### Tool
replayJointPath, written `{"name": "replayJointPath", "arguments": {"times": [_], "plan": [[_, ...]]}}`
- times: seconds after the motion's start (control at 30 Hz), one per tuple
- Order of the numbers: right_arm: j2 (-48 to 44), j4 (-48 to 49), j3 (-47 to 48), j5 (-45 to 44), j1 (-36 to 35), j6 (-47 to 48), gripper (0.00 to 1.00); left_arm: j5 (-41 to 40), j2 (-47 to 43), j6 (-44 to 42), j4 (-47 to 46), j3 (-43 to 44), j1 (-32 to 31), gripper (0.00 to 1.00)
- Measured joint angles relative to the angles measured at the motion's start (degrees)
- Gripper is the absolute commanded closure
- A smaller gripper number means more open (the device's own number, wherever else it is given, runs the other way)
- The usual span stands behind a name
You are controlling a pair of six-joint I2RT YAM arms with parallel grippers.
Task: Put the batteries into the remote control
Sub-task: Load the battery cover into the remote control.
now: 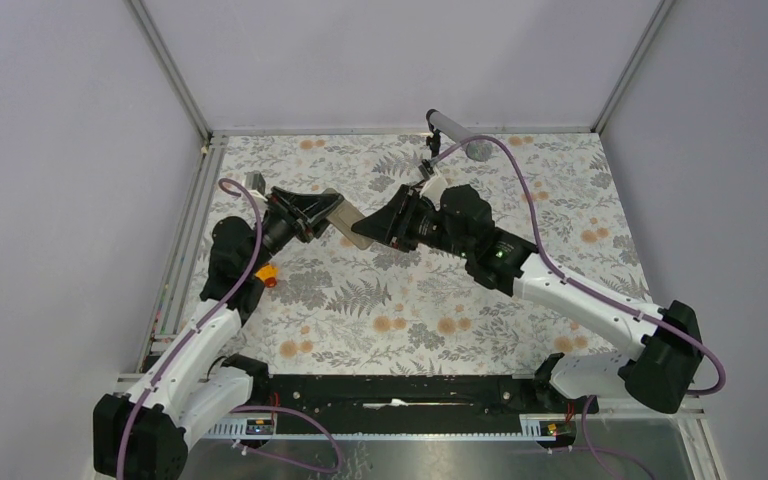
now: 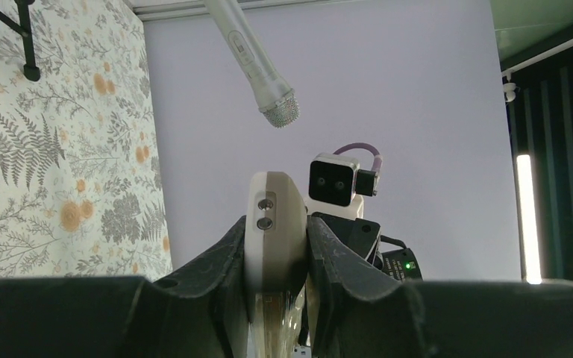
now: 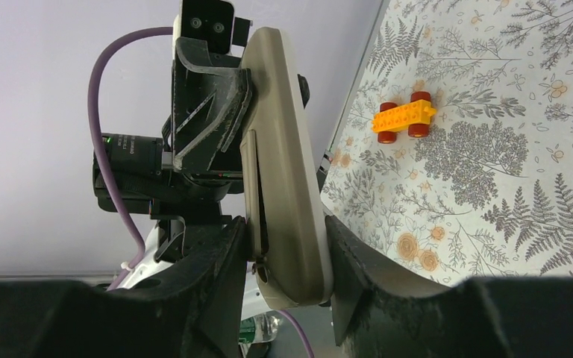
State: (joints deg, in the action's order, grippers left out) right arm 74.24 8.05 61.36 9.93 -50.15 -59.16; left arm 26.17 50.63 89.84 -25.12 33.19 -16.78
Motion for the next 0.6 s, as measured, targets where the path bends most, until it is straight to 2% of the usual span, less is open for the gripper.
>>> {"name": "replayJointPath", "arguments": {"times": [0.13, 0.3, 0.5, 0.6], "plan": [[0.15, 0.22, 0.09, 1.29, 0.44, 0.94, 0.36, 0.74, 0.00, -3.10, 2.60, 1.62, 0.09, 1.00], [0.04, 0.24, -0.70, 3.28, 1.03, 3.56, 0.27, 5.09, 0.07, -5.40, 3.67, 2.47, 0.57, 1.00], [-1.03, -1.86, -0.90, 4.79, 3.58, 5.60, 0.07, 8.68, 0.28, -6.56, 3.54, 2.47, 1.27, 1.00], [-1.68, -2.16, -1.05, 5.22, 4.70, 6.03, 0.04, 10.45, 0.90, -7.10, 2.47, 2.47, 1.44, 1.00]]}}
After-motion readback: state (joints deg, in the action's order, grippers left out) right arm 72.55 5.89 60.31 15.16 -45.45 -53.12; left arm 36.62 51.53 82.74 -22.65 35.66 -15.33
